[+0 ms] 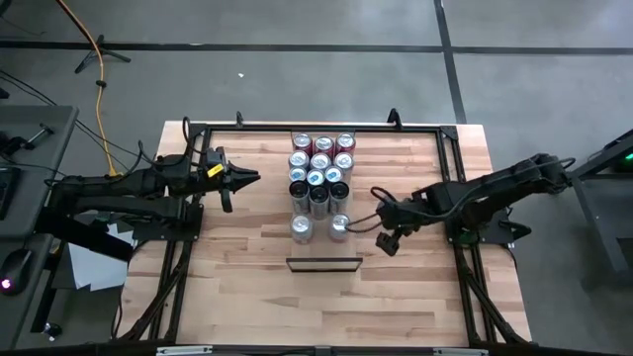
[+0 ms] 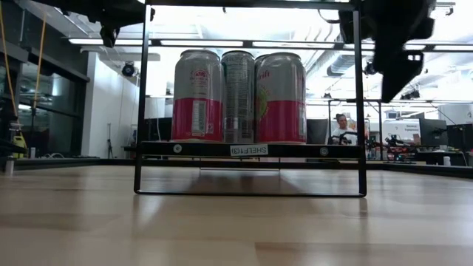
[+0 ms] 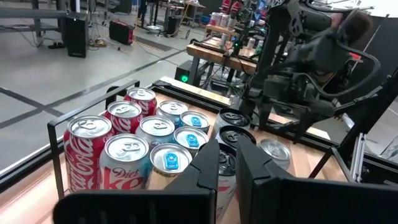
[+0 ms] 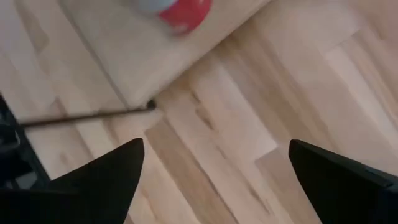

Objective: Place canned beverage on shelf
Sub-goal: Put the pink soda can on the shelf aligned with the other pink white soda can

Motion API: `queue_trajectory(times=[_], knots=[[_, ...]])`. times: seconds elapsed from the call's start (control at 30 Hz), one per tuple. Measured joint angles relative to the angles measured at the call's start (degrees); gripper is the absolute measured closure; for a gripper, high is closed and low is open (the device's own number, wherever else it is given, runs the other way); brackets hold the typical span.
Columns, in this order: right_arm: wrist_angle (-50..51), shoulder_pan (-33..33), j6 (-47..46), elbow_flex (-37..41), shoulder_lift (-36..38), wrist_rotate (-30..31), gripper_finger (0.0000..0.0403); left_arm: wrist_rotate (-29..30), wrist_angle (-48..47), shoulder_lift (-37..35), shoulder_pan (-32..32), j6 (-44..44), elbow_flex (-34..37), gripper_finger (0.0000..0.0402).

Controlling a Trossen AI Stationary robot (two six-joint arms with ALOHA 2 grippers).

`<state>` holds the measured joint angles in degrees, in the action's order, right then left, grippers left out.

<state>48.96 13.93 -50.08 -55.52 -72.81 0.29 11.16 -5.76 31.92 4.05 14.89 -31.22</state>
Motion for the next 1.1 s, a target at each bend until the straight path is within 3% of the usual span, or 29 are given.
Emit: queue_trajectory(times=[0.1, 0.2, 0.3, 0.4, 0.43, 0.7, 1.1], knots=[[-0.2, -1.8, 0.1, -0.4, -0.1, 0.3, 0.0045, 0.0, 0.0, 0.0, 0.0, 0.0, 0.0, 0.0402], [-0.3, -3.1, 1.5, -0.6, -0.1, 0.3, 0.0109, 0.0, 0.0, 0.0, 0.0, 0.0, 0.0, 0.0401], [-0.3, -3.6, 3.4, -0.6, -0.1, 0.1, 0.0214, 0.0, 0.0, 0.0, 0.0, -0.1, 0.0, 0.0401], [-0.3, -3.8, 5.1, -0.6, -0.1, -0.4, 0.0349, 0.0, 0.0, 0.0, 0.0, -0.2, 0.0, 0.0402], [-0.5, -3.8, 5.6, -0.6, -0.1, -0.5, 0.0374, 0.0, 0.0, 0.0, 0.0, -0.5, 0.0, 0.0402], [-4.9, -4.8, 4.0, -0.6, -0.1, -0.3, 0.0398, 0.0, 0.0, 0.0, 0.0, -2.0, 0.0, 0.0401], [-5.6, -6.6, 5.8, -0.7, -0.1, 1.0, 0.0402, 0.0, 0.0, 0.0, 0.0, -2.0, 0.0, 0.0401]])
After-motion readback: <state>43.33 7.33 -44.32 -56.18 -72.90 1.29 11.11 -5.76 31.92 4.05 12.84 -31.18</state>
